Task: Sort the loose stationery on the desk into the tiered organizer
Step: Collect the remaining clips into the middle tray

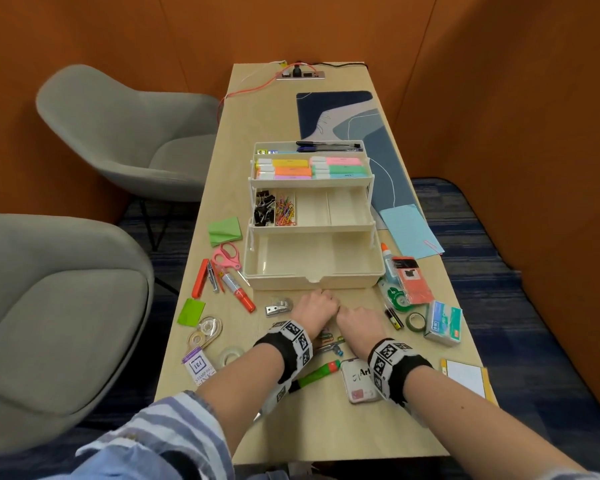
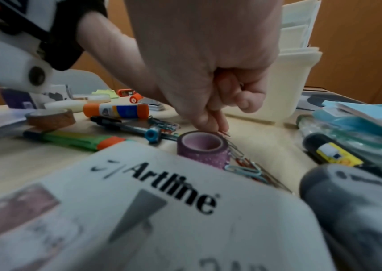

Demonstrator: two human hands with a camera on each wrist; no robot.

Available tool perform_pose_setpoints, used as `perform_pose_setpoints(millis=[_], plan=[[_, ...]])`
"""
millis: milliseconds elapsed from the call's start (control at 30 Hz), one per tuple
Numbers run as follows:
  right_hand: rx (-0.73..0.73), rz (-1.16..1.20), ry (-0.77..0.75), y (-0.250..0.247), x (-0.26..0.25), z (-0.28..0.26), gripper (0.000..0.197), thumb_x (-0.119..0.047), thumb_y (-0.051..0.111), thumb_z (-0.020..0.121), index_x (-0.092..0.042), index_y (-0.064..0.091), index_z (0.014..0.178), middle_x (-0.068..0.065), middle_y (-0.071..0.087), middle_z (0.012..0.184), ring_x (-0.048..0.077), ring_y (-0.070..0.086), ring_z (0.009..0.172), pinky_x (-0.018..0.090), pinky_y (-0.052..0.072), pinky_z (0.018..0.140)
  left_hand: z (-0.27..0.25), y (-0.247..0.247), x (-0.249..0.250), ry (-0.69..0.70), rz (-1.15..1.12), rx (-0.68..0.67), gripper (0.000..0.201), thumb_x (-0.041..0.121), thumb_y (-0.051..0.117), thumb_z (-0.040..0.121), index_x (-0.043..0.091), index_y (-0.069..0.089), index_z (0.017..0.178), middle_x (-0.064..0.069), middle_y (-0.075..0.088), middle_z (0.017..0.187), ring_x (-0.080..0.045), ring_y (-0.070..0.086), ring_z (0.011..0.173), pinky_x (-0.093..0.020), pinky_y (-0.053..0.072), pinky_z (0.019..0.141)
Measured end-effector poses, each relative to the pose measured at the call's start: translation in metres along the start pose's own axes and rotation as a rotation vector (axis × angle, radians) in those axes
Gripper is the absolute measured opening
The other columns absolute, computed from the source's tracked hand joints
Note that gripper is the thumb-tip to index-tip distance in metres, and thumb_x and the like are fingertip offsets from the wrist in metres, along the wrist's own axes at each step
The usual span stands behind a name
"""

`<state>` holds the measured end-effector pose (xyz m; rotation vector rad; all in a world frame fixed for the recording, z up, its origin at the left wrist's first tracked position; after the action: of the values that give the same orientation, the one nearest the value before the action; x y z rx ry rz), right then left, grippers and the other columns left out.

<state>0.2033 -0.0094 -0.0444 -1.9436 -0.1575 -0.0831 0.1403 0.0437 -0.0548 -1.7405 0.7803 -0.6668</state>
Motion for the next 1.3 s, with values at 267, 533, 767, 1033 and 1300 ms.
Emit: perform_pose_setpoints(millis=[267,533,767,1033,1300], plan=[[0.095,0.646,0.379,0.007,0.051,0.003,0.016,-0.021,0.042,0.094,-0.008,0.05,0.095,0.013,0.062,0.097,0.028,0.058,0.088,0.03,0.042,0.072,-0.008,-0.003,-0.011,-0.088,-0.362,0.13,0.022,-0.002,0.044,0.091,0.003,0.058,0.108,-0.013,0.047,0.126,-0.024,0.056,0.089,-0.031,0.05,0.077],[0.075,2.012,0.765,0.037,0.073,-0.017,0.032,-0.012,0.037,0.086,-0.017,0.032,0.055,-0.002,0.033,0.044,0.012,0.029,0.036,0.019,0.019,0.039,-0.039,0.021,-0.006,-0.058,-0.394,0.018,0.025,0.017,0.034,0.096,0.006,0.056,0.093,-0.007,0.052,0.091,-0.024,0.057,0.083,-0.032,0.047,0.075],[0.076,2.218,0.686,0.031,0.072,-0.034,0.031,-0.019,0.04,0.093,-0.008,0.049,0.065,0.004,0.045,0.055,0.018,0.041,0.05,0.027,0.028,0.05,-0.053,0.033,-0.001,0.005,-0.264,0.016,0.024,0.037,0.046,0.096,0.014,0.05,0.104,-0.005,0.06,0.091,-0.022,0.056,0.074,-0.034,0.046,0.068],[-0.072,0.619,0.346,0.026,0.075,-0.031,0.009,-0.018,0.054,0.086,-0.017,0.06,0.092,0.001,0.065,0.095,0.019,0.059,0.089,0.031,0.048,0.079,-0.061,0.032,-0.004,0.057,-0.219,-0.037,0.017,0.025,0.055,0.09,0.011,0.051,0.099,-0.011,0.062,0.1,-0.03,0.059,0.09,-0.037,0.045,0.075],[-0.222,0.309,0.28,0.03,0.058,-0.015,0.02,-0.015,0.056,0.087,-0.01,0.057,0.106,0.008,0.062,0.11,0.025,0.06,0.101,0.034,0.051,0.082,-0.063,0.027,-0.018,-0.041,-0.244,0.057,0.027,0.033,0.037,0.099,0.012,0.053,0.095,-0.01,0.063,0.097,-0.028,0.059,0.085,-0.036,0.045,0.072]])
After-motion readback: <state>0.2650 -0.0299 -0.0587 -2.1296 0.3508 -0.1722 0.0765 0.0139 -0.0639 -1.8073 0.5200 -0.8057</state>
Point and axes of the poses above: each hand's wrist, its own z-axis towards the middle knuckle, its own y-axis out of the palm, x = y × z, the point moved 4 cm from there along z, towards the middle knuckle
